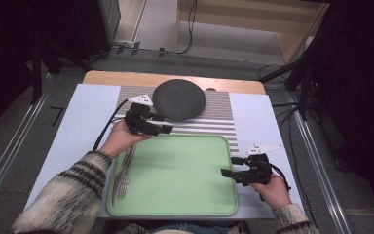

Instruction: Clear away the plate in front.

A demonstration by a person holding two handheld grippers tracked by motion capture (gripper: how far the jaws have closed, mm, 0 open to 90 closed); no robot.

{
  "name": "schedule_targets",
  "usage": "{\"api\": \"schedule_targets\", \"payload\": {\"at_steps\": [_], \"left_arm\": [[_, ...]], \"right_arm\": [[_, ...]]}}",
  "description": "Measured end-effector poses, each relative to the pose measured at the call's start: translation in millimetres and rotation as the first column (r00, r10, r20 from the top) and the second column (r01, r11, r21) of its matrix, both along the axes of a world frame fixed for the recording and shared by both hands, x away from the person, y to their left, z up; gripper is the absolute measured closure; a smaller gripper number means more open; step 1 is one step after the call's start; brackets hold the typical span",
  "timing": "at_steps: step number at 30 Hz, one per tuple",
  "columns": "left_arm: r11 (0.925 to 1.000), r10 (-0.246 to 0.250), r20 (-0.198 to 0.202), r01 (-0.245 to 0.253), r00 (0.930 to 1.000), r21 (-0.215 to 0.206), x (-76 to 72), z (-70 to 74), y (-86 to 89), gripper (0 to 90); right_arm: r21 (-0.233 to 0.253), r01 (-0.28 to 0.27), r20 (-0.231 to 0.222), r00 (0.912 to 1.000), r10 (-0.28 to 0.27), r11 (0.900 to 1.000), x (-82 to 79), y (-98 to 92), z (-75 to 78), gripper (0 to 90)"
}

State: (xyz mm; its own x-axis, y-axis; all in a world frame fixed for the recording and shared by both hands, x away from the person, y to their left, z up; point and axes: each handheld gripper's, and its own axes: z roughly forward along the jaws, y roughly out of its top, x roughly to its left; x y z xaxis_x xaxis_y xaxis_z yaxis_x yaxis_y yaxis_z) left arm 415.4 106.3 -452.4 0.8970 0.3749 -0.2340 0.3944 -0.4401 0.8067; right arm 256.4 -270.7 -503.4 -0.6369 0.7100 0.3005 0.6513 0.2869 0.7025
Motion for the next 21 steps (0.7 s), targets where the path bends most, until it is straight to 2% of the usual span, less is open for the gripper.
{"api": "schedule_targets", "payload": {"at_steps": [4,8,11,17,21], "left_arm": [[0.9999,-0.009,0.022,0.009,0.9997,0.014,8.3,3.6,-6.7,31.9],[0.9988,-0.02,0.038,0.018,0.9991,0.045,15.7,6.5,-12.8,32.0],[0.9988,-0.026,0.037,0.024,0.999,0.042,20.9,8.4,-16.7,32.0],[0.9978,-0.047,0.07,0.043,0.9965,0.051,30.6,10.0,-25.2,32.0],[0.9961,-0.077,0.107,0.071,0.9913,0.052,34.3,9.8,-30.1,32.1]], "right_arm": [[0.002,-0.002,-0.001,1.0,0.002,1.0,0.6,0.5,0.0,25.0],[0.003,-0.002,-0.002,1.0,0.002,1.0,0.8,0.3,0.0,25.0],[0.004,-0.003,-0.002,1.0,0.003,1.0,0.9,0.3,0.0,25.0],[0.005,-0.009,-0.003,1.0,0.009,1.0,2.2,1.3,0.2,25.0],[0.008,-0.012,-0.002,0.9999,0.012,1.0,3.5,2.0,0.2,25.0]]}}
